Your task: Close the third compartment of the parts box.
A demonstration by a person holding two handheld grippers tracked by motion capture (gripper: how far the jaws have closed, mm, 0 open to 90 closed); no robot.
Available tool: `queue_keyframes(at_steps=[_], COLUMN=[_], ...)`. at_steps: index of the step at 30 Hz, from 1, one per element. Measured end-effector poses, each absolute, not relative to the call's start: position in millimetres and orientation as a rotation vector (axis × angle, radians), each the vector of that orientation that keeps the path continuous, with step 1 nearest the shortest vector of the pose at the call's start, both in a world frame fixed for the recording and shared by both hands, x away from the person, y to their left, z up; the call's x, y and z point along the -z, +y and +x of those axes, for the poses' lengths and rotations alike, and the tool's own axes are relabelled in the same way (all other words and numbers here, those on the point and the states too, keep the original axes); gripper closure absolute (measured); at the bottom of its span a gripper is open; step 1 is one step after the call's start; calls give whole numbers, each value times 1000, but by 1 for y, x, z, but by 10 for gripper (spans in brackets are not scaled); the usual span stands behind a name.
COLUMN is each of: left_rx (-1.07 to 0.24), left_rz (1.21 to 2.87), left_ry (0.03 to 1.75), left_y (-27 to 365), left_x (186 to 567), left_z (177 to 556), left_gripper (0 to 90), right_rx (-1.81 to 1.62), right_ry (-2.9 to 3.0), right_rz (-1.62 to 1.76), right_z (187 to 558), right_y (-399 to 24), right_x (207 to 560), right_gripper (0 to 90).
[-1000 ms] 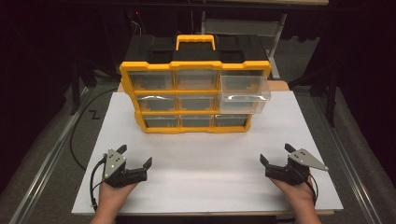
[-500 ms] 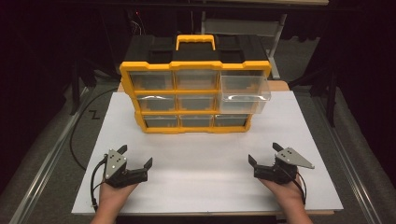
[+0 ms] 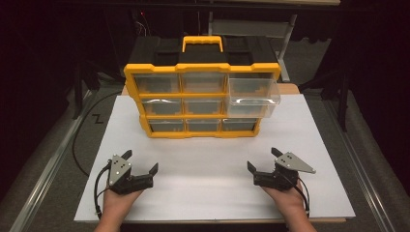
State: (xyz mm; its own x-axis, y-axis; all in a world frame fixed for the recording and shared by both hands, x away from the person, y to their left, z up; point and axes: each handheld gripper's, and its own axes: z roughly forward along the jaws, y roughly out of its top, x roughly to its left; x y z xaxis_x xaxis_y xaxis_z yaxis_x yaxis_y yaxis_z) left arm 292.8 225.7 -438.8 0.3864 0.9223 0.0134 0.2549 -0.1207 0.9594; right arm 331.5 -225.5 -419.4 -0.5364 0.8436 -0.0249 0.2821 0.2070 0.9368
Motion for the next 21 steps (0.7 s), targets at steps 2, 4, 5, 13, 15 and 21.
queue_keyframes(at_steps=[2,4,5,13,15,21], left_rx=[-809,-809,-808,-805,-807,-807], left_rz=[1627,1629,1629,1633,1629,1618], left_ry=[1065,1065,1066,1051,1055,1064], left_y=[226,226,225,221,221,222], left_x=[439,440,440,440,440,440], left_z=[293,293,293,293,293,293], left_gripper=[7,7,7,3,3,3], right_rx=[-1324,-1323,-1321,-1319,-1316,-1310], right_ry=[1940,1941,1939,1931,1935,1957], right_rz=[1036,1040,1043,1060,1070,1068], right_z=[331,331,331,331,332,333], right_y=[-225,-225,-225,-230,-232,-237], right_x=[419,419,419,420,421,424], right_gripper=[51,60,67,168,202,350])
